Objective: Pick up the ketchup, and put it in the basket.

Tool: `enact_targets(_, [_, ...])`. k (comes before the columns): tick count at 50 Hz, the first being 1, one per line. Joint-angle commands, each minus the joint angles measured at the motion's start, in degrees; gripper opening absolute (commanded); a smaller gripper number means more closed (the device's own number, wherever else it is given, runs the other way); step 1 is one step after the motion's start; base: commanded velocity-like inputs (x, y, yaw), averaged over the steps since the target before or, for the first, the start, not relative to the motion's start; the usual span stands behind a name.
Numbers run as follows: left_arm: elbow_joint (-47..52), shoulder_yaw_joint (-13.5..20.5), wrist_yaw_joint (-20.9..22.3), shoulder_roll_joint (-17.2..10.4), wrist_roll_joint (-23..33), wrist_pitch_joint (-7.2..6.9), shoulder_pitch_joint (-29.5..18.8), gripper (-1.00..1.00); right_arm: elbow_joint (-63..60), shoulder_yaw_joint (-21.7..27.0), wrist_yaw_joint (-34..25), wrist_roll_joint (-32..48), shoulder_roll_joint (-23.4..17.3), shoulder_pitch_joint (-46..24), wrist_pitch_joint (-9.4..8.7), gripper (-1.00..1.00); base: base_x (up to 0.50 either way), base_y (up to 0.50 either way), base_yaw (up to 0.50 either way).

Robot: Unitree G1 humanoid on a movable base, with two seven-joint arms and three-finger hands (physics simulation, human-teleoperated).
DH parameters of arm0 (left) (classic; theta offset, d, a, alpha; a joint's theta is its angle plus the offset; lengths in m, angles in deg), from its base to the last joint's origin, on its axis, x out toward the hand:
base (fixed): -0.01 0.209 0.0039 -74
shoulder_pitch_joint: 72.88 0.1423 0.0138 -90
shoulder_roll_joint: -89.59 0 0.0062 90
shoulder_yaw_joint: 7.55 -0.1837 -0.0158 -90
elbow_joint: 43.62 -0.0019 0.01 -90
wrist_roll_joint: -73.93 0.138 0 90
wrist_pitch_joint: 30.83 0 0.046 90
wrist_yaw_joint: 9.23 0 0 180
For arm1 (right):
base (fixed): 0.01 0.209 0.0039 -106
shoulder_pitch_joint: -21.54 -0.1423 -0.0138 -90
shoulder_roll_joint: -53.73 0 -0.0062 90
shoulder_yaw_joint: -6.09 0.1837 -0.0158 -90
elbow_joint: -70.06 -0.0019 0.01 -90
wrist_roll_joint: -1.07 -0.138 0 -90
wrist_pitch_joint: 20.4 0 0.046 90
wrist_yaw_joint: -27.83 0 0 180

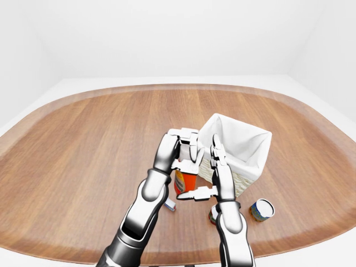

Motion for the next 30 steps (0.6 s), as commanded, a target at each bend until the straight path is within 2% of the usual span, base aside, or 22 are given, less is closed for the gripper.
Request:
enact_targets(1, [-2.83, -5.74, -5.65, 2.76, 4.68, 0.97, -1.58, -1.00, -0.66, -0.83, 1.40, 0.12, 0.55, -0.02, -0.43, 1.00, 0.00, 0.00, 0.00])
enact_targets(9, [-3.03, -5.70, -5.52, 2.76, 5.08, 1.04, -1.50, -1.00, -0.79, -0.66, 1.33, 0.01, 0.55, 0.03, -0.49, 1.00, 0.00, 0.00, 0.00])
enact_targets(11, [-2.29, -8.35, -6.02, 2.76, 5.44, 0.34, -0.28, -1.00, -1.69, -0.69, 1.21, -0.02, 0.55, 0.43, -0.98, 1.00, 0.00, 0.00, 0.00])
enact_targets(12, [-2.24, -9.77, -6.49, 2.76, 5.60, 0.45, 0.43, -1.00, -2.09, -0.62, 1.01, -0.17, 0.49, 0.64, -1.08, 1.00, 0.00, 0.00, 0.00])
enact_targets(20, [-1.86, -11.15, -6.65, 2.76, 5.63, 0.85, 1.15, -1.00, -1.89, -0.92, 0.09, 0.61, 0.18, 1.15, -0.67, 1.00, 0.00, 0.00, 0.00])
enact_targets(21, [-1.82, -11.30, -6.64, 2.76, 5.59, 0.89, 1.26, -1.00, -1.81, -1.13, -0.47, 0.66, 0.05, 1.36, -0.20, 0.91, 0.00, 0.00, 0.00])
enact_targets(22, [-1.78, -11.56, -6.67, 2.76, 5.47, 0.88, 1.48, -1.00, -1.57, -1.11, -0.62, 0.75, 0.07, 1.59, 0.56, -1.00, 0.00, 0.00, 0.00])
enact_targets(24, [-1.53, -12.03, -6.65, 2.76, 5.47, 0.66, 1.76, -1.00, -1.13, -1.10, -0.75, 1.03, 0.10, 1.42, 0.56, -1.00, 0.00, 0.00, 0.00])
enact_targets(25, [-0.73, -12.74, -6.71, 2.76, 5.84, -0.09, 2.22, -0.99, -1.49, -1.13, -0.99, 0.79, 0.18, 1.54, 0.44, -1.00, 0.00, 0.00, 0.00])
enact_targets(26, [-0.08, -13.14, -6.46, 2.76, 5.82, -0.88, 2.50, -0.68, -1.62, -1.14, -1.13, 0.70, 0.19, 1.65, 0.53, -1.00, 0.00, 0.00, 0.00])
enact_targets(27, [0.52, -13.36, -6.54, 2.76, 6.00, -1.59, 2.59, 1.00, -1.65, -1.20, -1.24, 0.70, 0.20, 1.70, 0.59, -1.00, 0.00, 0.00, 0.00])
enact_targets(30, [3.05, -14.89, -6.97, 2.76, 5.21, -1.59, 3.61, 1.00, -1.86, -1.46, -1.32, 0.86, 0.27, 1.89, 0.84, -1.00, 0.00, 0.00, 0.00])
